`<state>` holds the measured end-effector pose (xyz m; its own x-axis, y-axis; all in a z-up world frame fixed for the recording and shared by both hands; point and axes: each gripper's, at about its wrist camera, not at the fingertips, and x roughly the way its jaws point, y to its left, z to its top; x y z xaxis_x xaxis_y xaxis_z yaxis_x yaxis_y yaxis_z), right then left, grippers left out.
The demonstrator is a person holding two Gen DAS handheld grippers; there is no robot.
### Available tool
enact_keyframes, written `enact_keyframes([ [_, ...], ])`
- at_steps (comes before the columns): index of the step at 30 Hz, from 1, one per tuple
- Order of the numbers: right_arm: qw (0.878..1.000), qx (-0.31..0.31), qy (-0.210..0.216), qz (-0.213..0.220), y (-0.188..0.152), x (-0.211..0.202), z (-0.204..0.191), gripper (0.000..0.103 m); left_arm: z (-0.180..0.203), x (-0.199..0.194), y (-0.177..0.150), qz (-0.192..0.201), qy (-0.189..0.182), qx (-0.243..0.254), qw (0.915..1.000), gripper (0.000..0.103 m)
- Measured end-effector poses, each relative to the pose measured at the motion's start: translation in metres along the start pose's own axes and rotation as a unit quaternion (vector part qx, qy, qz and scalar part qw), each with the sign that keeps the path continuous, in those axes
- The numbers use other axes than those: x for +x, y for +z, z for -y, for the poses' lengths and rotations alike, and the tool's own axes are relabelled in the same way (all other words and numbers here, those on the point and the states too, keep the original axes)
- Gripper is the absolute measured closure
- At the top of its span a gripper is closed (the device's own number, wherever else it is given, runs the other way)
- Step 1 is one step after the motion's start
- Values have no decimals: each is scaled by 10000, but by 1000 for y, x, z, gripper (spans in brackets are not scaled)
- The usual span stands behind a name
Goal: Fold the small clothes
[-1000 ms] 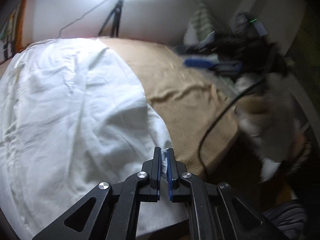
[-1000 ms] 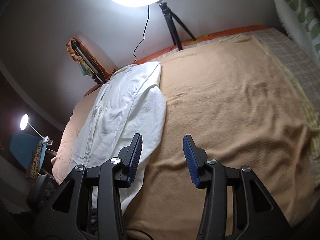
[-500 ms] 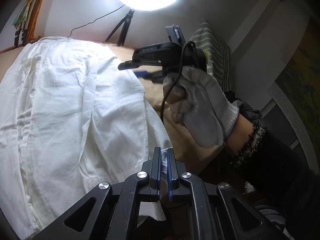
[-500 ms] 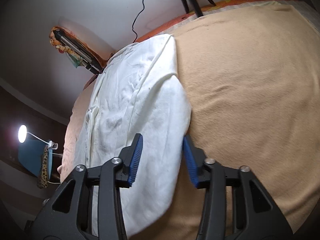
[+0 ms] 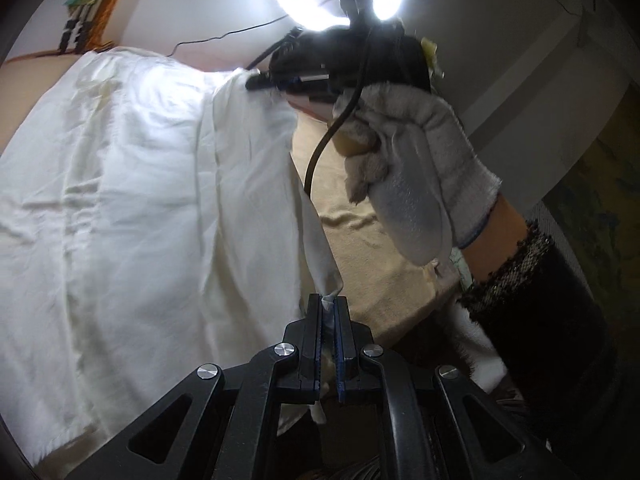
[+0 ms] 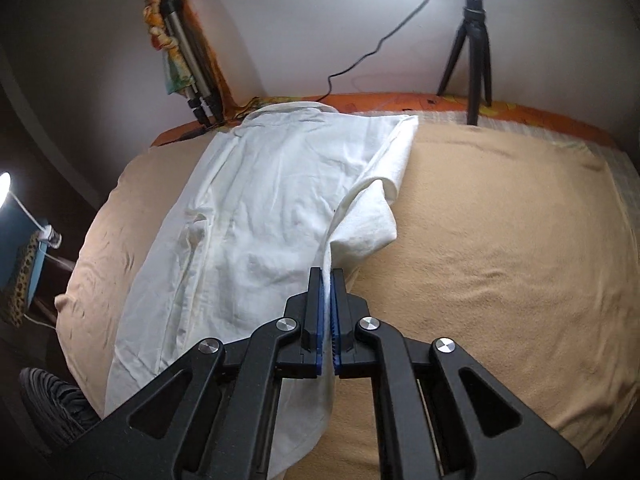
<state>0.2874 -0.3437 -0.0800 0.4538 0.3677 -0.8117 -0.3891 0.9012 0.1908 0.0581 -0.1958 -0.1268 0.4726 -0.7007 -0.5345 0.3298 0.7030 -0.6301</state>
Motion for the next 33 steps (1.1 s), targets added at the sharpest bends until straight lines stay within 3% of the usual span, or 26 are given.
enact_keyframes([
  [9, 9949, -904, -8, -458, 3, 47, -81, 99, -32, -26, -14, 87, 129, -468, 9988, 101],
  [18, 9926, -810, 60, -905, -10, 95, -94, 99, -63, -43, -27, 42, 313, -722, 9969, 101],
  [23, 9961, -254, 656, -531, -8, 59, -74, 80, -68, -51, -30, 21, 357, -663, 9972, 101],
  [30, 9978, 398, 535, -44, -43, -25, -35, 78, -57, -44, -31, -124, 406, -427, 9982, 100],
  [32, 9970, 565, 518, -28, -63, -45, -27, 78, -50, -50, -32, -176, 458, -144, 9987, 93],
  [33, 9964, 642, 553, -41, -74, -55, -23, 78, -47, -55, -34, -195, 501, 6, 9986, 83],
])
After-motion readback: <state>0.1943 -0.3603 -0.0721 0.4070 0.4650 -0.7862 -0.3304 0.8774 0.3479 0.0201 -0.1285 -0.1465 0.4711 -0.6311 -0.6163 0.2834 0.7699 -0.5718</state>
